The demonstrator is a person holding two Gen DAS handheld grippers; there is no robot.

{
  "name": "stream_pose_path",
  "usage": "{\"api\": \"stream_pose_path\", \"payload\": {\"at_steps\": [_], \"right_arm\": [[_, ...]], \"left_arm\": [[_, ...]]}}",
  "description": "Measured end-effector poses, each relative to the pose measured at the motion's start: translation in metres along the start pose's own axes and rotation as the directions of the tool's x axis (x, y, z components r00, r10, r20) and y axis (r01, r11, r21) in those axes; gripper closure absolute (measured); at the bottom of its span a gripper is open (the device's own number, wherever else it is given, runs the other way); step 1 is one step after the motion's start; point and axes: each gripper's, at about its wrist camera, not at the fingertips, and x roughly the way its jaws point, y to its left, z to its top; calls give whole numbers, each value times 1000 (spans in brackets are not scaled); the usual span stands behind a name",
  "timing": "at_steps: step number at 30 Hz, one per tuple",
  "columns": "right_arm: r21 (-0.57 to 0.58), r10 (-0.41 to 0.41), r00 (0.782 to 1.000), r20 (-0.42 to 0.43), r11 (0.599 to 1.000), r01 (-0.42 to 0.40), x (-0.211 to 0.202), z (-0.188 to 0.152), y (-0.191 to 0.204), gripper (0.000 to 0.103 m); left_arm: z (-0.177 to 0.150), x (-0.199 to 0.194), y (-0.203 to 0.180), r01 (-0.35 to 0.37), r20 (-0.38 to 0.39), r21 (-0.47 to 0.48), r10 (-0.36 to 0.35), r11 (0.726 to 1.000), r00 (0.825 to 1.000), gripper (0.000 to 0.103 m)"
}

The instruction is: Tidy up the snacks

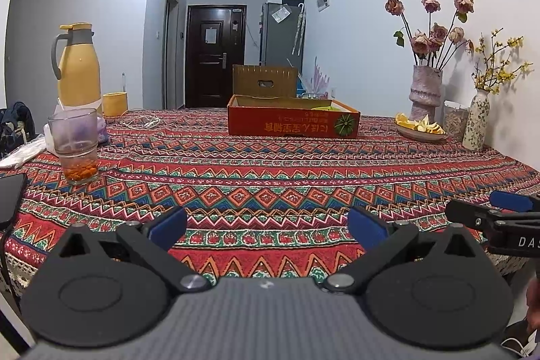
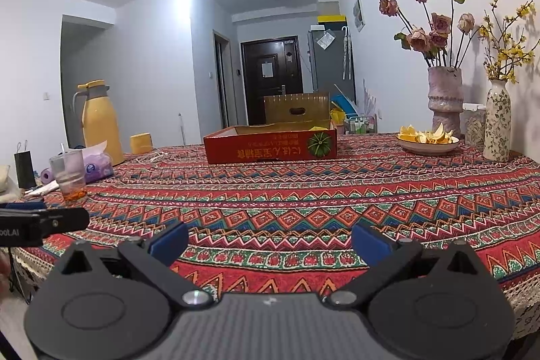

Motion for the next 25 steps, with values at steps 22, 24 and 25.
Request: {"api": "stream_pose_path", "payload": {"at_steps": [22,24,25], "right_arm": [[-10,2,1000,1,1000,-2,0,-2,1,0],[-13,2,1000,1,1000,-2,-1,-2,1,0],[-15,2,1000,2,1000,-2,-1,-2,2,0]], "left_arm": [[0,-1,2,31,-6,-23,-31,999,1000,0],[0,-1,3,36,-6,-25,-36,999,999,0],[0,-1,3,35,-5,-26,-35,999,999,0]]}}
